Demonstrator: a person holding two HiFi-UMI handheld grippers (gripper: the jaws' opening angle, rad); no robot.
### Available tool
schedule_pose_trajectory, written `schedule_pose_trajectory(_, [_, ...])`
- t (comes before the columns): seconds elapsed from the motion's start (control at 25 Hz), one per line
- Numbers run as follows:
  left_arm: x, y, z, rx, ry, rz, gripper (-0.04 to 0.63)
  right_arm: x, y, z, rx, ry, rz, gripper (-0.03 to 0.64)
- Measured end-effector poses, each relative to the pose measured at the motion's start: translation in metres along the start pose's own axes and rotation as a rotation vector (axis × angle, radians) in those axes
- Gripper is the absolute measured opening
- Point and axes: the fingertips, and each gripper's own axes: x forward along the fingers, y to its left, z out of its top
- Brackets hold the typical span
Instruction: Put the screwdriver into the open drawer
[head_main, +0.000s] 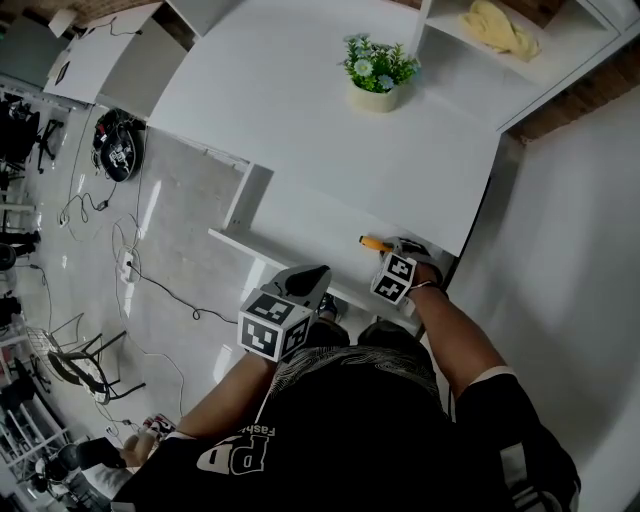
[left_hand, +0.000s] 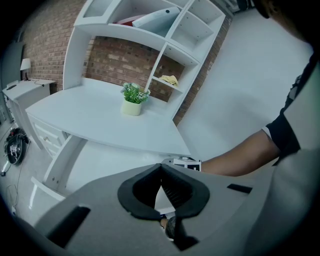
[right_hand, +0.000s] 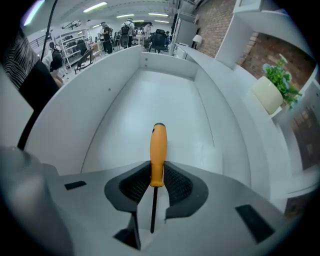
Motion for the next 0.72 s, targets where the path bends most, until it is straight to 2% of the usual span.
schedule_pose_trajectory(0.36, [0.002,0.007,-0.006,-0.006,0.017,0.005,0.015,0.015,0.0,-0.009,-0.079,0.055,0.004,0.084])
schedule_pose_trajectory(0.72, [0.004,0.004,-0.005,-0.006,0.013,0.01,0.015,0.008,0.003,-0.004,-0.089,0.032,-0.009,0.084])
